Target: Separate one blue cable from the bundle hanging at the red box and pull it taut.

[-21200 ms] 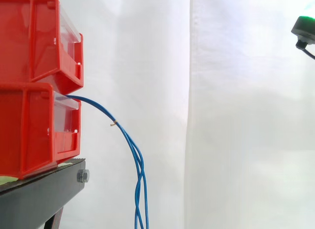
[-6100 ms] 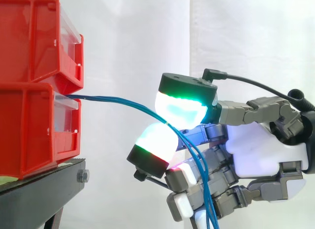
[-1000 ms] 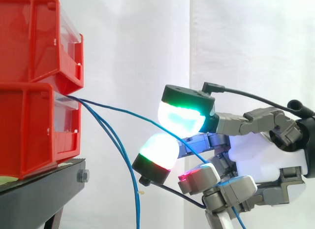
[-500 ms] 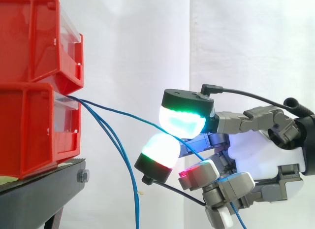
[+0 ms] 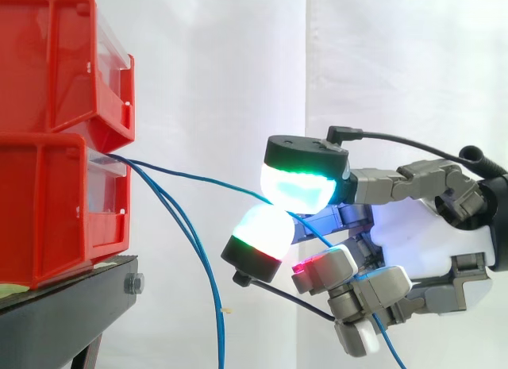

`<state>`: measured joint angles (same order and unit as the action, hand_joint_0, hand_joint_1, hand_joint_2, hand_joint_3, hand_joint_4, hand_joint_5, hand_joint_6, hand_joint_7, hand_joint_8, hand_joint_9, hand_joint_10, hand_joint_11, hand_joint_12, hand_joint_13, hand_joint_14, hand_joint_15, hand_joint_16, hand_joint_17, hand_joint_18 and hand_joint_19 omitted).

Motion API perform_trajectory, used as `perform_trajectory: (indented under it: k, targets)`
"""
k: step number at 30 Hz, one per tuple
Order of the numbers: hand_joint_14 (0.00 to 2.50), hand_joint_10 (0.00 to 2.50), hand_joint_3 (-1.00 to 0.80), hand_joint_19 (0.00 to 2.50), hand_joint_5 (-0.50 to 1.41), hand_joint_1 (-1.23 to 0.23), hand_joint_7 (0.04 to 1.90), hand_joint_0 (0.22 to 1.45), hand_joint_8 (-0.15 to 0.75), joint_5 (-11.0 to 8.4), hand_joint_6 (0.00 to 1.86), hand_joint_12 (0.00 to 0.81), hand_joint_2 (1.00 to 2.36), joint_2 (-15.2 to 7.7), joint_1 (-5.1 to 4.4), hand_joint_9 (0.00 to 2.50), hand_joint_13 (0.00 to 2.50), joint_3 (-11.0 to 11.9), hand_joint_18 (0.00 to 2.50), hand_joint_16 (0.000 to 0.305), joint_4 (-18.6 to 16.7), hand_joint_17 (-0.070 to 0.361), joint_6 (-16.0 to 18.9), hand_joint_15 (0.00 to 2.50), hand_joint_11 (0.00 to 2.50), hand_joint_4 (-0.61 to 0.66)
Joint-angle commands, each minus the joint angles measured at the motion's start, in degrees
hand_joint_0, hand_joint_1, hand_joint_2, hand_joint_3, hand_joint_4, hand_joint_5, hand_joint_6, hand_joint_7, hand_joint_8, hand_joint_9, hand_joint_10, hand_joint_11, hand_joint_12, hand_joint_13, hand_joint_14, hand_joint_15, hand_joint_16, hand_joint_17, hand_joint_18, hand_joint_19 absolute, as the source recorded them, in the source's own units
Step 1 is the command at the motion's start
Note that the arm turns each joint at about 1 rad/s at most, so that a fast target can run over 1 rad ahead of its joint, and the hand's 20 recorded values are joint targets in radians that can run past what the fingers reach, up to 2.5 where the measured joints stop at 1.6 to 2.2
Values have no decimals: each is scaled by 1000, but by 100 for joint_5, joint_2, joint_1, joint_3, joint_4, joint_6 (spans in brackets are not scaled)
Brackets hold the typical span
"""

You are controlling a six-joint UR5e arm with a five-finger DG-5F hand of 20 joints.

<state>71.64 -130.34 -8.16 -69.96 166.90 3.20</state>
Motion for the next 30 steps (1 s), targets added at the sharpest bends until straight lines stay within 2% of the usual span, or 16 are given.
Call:
perform_trajectory:
  k: [1,3,4,12,30]
  targets:
    - [205,7,-68,901,-204,-741,1039,645,283,-1,895,336,1027,52,-10,1081,1168,0,973,46,97,103,-3,1765,1377,-104]
    - [164,8,-30,890,-200,-744,1066,641,283,-27,898,335,1028,70,-19,1079,1163,0,972,46,185,104,6,1777,1375,-123]
    - [59,9,24,887,-194,-752,1118,640,283,-27,903,344,1030,79,-27,1077,1156,0,961,46,220,104,-3,1803,1378,-150]
    - [0,10,97,886,-197,-747,1270,669,283,-115,926,350,1027,70,-54,1061,1137,0,919,46,220,103,-12,1794,1349,-179]
    - [2,11,8,890,-212,-738,1225,671,284,-106,928,346,1027,70,-54,1035,1114,0,898,45,193,101,-267,1760,1326,-64]
